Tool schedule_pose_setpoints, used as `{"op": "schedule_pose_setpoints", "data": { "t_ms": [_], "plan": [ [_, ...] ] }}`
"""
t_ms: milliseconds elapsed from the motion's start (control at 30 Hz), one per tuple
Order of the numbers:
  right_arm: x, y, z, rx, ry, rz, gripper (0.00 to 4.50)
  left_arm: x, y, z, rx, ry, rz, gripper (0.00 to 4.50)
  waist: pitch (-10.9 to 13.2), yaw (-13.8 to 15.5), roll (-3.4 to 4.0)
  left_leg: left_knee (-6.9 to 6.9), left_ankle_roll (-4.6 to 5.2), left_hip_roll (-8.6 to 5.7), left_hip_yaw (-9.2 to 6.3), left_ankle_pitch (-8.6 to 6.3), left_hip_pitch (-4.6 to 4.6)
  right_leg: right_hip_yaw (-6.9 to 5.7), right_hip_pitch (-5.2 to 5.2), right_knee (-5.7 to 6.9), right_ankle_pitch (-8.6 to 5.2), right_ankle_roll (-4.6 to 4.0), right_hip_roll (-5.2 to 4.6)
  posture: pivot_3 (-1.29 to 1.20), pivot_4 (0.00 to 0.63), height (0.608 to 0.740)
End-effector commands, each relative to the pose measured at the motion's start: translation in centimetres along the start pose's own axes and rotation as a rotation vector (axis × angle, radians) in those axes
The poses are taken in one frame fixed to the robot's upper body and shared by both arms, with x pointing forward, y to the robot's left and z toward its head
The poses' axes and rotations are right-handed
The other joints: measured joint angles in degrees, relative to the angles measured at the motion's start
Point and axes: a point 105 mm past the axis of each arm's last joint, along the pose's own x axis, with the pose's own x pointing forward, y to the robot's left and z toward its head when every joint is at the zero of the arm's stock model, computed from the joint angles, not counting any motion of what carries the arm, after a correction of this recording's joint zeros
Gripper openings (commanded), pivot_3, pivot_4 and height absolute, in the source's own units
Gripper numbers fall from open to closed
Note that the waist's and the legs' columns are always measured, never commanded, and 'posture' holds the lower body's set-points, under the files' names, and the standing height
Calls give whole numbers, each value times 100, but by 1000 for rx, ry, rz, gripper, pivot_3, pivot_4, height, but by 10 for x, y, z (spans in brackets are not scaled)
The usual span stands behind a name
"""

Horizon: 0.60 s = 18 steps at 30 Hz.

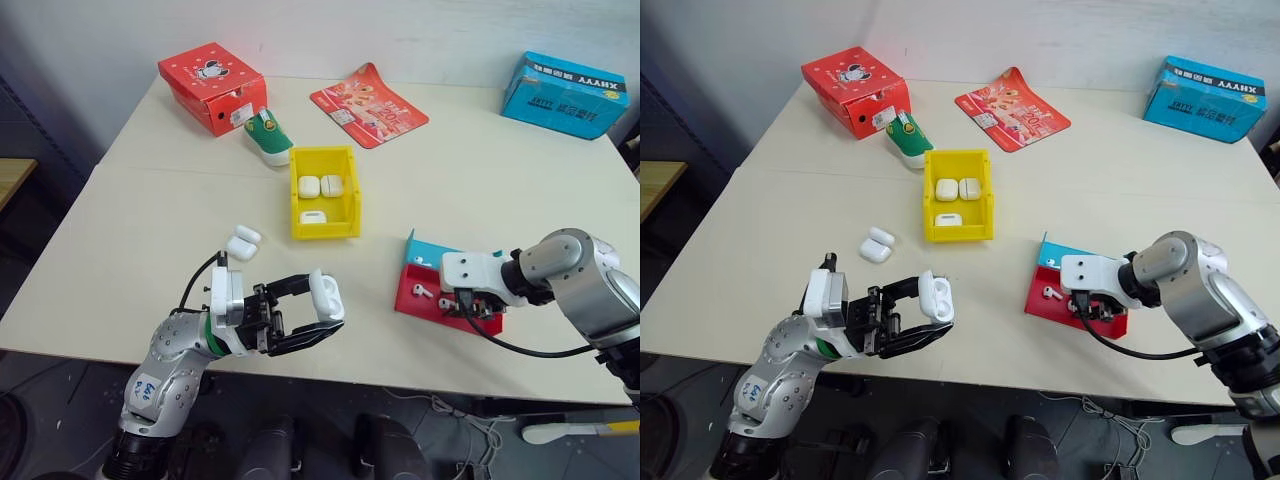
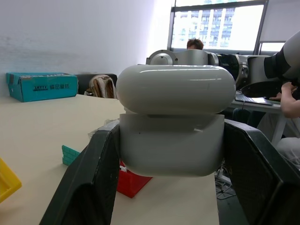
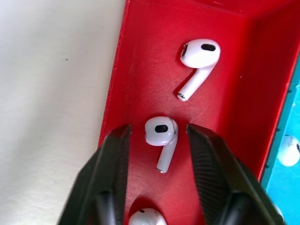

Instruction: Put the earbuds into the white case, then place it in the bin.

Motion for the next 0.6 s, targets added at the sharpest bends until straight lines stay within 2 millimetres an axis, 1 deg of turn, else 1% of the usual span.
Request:
{"op": "schedule_pose_setpoints", "data": {
  "t_ms": [33,67,400,467,533,600],
  "plan": [
    [-2,0,-8,17,37,-6,729,2,-5,8,42,-18,-16,2820,0,-2,0,0,-1,0,0,0,0,0,0,0,0,0,0,0,150,740],
    [-2,0,-8,17,35,-7,444,2,-5,8,42,-18,-17,2820,0,-2,0,0,-1,0,0,0,0,0,0,0,0,0,0,0,150,740],
    [-2,-2,-8,28,22,-24,444,4,-5,9,42,-25,-20,2820,0,-2,0,0,-6,0,0,-3,0,0,0,0,0,0,0,0,150,740],
    [-7,-6,-6,40,7,-49,444,5,-5,10,45,-37,-20,2820,0,0,0,0,-6,0,0,-4,0,0,0,-1,0,0,0,0,150,740],
    [-21,-11,4,78,-102,-71,444,7,-9,13,14,-57,-67,2820,0,7,0,0,-7,0,0,-4,0,0,-1,-1,0,0,-1,0,150,740],
    [-40,-8,17,114,-247,-51,444,8,-12,19,-44,-92,-117,2820,3,12,4,-2,-5,0,0,-3,-4,0,-3,-2,0,0,0,0,150,740]
  ]
}}
